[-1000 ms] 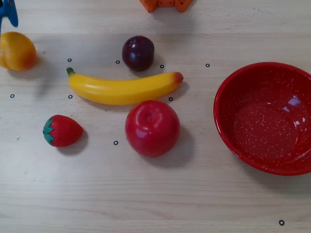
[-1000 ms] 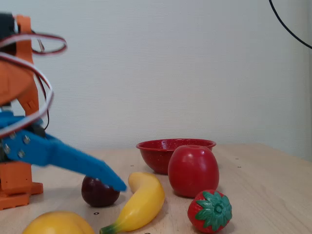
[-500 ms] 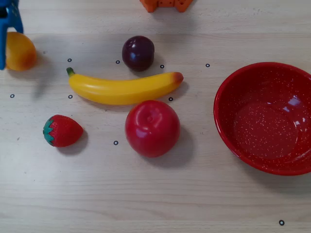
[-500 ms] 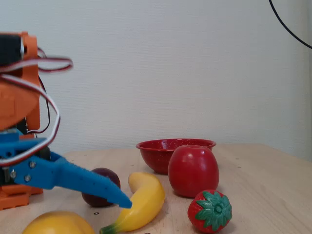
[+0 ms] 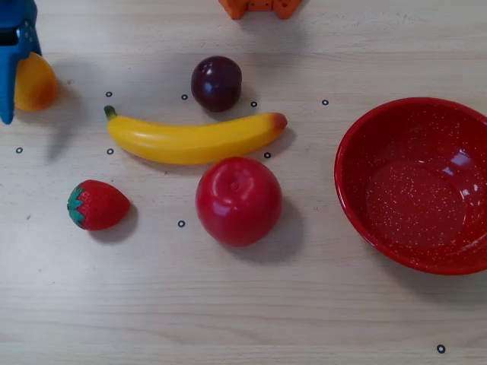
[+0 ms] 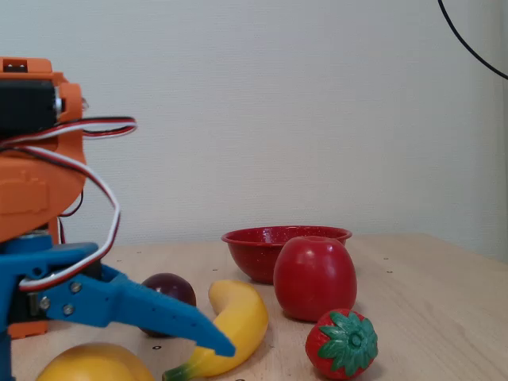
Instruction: Put the peach in the red bowl.
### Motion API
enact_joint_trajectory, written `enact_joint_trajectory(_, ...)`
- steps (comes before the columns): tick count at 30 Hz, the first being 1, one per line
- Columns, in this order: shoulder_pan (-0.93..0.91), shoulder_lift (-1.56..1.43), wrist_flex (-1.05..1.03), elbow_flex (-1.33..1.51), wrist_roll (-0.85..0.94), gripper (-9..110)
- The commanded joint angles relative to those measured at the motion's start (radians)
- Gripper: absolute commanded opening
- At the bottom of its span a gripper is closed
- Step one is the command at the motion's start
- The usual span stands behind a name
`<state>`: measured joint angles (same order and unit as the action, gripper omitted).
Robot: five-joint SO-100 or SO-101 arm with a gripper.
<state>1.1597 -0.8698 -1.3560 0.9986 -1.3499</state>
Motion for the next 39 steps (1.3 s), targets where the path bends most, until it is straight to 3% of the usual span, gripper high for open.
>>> enact_joint_trajectory(1,-0.032,-0.038,0.031,-0.021,0.026,64)
enact_joint_trajectory(39,-0.005,-0.032,0.095,0.025,-0.034,57)
